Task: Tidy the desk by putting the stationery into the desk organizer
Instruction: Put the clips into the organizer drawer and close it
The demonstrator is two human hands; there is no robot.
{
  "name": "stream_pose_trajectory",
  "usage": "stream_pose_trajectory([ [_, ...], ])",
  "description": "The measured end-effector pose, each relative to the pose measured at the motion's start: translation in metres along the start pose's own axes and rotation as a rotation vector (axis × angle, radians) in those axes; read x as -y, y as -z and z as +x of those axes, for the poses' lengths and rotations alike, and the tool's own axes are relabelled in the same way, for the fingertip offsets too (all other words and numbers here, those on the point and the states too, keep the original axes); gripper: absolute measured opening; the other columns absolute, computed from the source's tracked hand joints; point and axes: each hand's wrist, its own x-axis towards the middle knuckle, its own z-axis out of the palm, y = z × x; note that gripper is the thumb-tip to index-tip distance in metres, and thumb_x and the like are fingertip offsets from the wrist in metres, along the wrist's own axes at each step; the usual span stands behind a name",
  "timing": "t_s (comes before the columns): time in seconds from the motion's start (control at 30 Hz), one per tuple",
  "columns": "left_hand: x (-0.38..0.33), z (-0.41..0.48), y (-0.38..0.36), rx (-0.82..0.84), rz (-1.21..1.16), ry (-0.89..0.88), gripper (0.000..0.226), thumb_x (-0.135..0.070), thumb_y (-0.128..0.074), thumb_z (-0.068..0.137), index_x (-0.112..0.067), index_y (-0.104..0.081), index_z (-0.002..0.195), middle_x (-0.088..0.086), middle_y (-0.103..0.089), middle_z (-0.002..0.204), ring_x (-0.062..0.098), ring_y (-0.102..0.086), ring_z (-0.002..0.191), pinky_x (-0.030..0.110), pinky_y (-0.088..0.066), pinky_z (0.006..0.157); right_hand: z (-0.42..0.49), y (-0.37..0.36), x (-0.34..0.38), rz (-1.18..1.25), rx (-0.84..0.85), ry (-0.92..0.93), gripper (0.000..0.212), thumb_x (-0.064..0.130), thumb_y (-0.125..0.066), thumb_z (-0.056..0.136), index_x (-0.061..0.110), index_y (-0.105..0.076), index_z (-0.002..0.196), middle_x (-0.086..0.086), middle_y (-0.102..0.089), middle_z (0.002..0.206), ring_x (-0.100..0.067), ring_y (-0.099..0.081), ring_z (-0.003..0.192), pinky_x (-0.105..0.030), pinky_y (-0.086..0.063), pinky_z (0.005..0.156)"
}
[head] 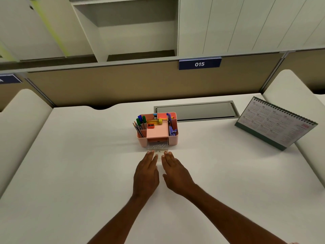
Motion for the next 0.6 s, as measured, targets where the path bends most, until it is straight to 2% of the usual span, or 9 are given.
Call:
stream_pose_trajectory([
  [0.37, 0.004, 0.031, 0.001, 0.058, 0.061, -0.011, 0.052, -0.011, -0.082, 0.084, -0.006, -0.069, 0.134, 0.011, -0.06, 0.147, 0.03, -0.057, 0.137, 0.047, -0.049, 0.11, 0.03, 0.011, -0.008, 0.01, -0.003, -0.045, 0.081, 0.027, -0.056, 0.105, 0.013, -0.002, 0.164, -0.008, 0.005, 0.172, -0.024, 0.003, 0.159, -0.032, 0.003, 0.117],
  [0.6, 0.009, 0.043, -0.007, 0.165, 0.154, -0.026, 0.059, -0.017, -0.088, 0.079, -0.007, -0.068, 0.134, 0.011, -0.058, 0.148, 0.031, -0.055, 0.139, 0.043, -0.037, 0.113, 0.044, 0.013, -0.009, 0.012, -0.008, -0.041, 0.083, 0.028, -0.057, 0.104, 0.012, -0.002, 0.164, -0.008, 0.003, 0.172, -0.024, 0.002, 0.159, -0.034, -0.002, 0.123],
])
